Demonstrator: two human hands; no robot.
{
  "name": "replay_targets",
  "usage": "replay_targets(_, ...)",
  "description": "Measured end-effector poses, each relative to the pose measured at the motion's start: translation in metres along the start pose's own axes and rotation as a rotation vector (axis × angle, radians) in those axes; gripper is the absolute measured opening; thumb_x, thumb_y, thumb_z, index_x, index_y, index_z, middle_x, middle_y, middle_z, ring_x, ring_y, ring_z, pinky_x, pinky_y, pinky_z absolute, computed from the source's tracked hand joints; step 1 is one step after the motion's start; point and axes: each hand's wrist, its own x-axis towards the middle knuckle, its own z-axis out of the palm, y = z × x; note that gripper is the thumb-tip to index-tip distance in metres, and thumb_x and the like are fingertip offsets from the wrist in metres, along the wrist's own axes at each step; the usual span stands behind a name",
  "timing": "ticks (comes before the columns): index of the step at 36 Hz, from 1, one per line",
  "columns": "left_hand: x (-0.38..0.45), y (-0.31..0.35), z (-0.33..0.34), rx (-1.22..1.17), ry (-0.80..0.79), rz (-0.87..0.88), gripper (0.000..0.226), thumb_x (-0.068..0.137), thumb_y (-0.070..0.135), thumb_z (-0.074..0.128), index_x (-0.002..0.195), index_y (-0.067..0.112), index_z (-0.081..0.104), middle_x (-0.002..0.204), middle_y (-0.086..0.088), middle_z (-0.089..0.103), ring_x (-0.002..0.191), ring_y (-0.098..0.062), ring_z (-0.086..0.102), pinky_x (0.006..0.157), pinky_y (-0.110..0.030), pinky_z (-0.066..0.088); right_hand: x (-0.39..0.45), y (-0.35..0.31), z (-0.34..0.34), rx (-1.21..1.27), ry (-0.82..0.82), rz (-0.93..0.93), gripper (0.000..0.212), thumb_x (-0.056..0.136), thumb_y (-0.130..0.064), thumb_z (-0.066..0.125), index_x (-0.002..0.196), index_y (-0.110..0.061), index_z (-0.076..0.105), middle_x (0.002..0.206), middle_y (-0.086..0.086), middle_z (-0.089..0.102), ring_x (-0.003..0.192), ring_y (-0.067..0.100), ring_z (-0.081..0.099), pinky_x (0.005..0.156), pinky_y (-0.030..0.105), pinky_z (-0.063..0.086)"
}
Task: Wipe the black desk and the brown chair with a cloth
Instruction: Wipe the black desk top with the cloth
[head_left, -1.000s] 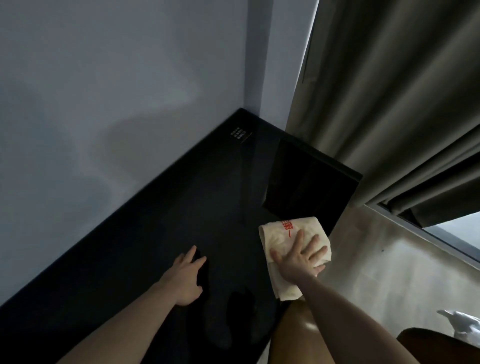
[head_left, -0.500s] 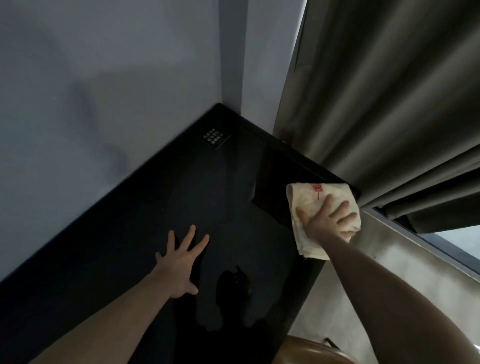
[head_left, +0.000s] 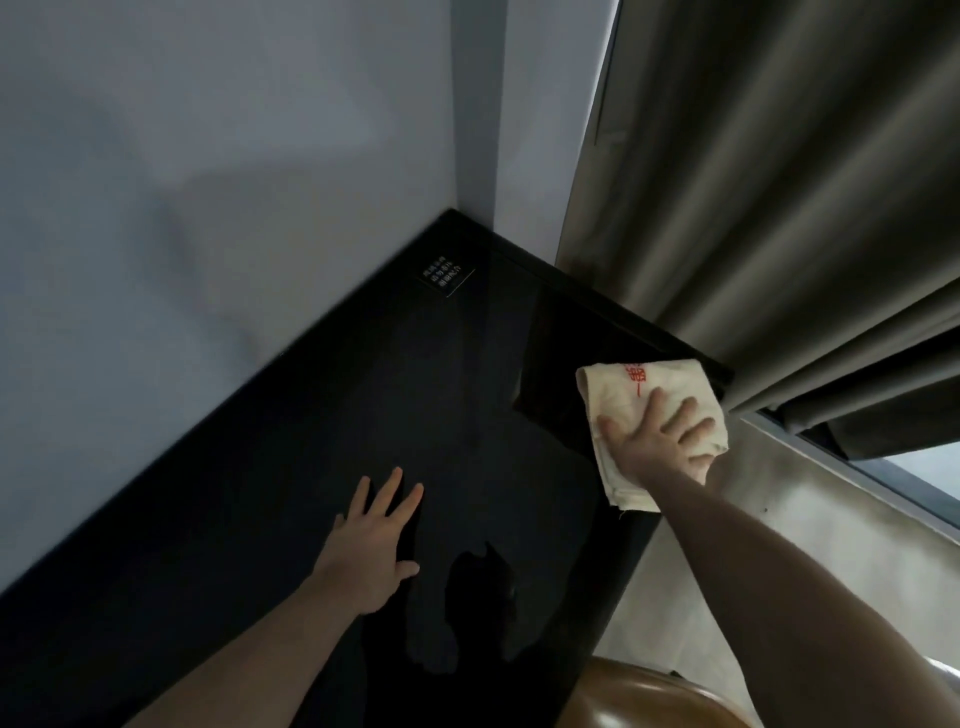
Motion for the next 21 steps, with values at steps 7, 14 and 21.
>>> replay_targets(7, -0.069, -0.024, 0.032, 0.044, -0.062, 0.031, 0.088, 0.100, 0.031, 0.058, 0.161, 0.034, -0.005, 0.166, 0.006, -0.023, 0.156, -0.028, -0.011, 0.126, -0.045, 0.012, -0.090, 0.003, 0.034, -0.063, -0.095, -0.061, 0.097, 0.089, -0.082, 0.026, 0.159, -0.029, -0.015, 0.164, 0.013, -0.027, 0.148, 0.045, -0.027, 0.116, 0.069, -0.008)
replay_targets(14, -0.166, -0.069, 0.069, -0.007, -0.121, -0.036, 0.085, 0.099, 0.028, 0.058, 0.162, 0.032, 0.002, 0.168, 0.004, -0.017, 0.156, -0.029, -0.007, 0.126, -0.044, 0.015, -0.220, 0.005, 0.082, -0.108, -0.221, -0.138, 0.101, 0.088, -0.084, 0.023, 0.158, -0.027, -0.021, 0.161, 0.016, -0.035, 0.146, 0.048, -0.032, 0.113, 0.072, -0.011)
replay_targets(21, -0.269, -0.125, 0.119, -0.059, -0.117, -0.109, 0.086, 0.098, 0.030, 0.060, 0.162, 0.034, 0.002, 0.168, 0.004, -0.019, 0.156, -0.029, -0.008, 0.126, -0.045, 0.018, -0.367, 0.010, 0.150, -0.145, -0.313, -0.207, 0.101, 0.090, -0.083, 0.023, 0.157, -0.024, -0.025, 0.157, 0.019, -0.041, 0.142, 0.049, -0.037, 0.112, 0.075, -0.012)
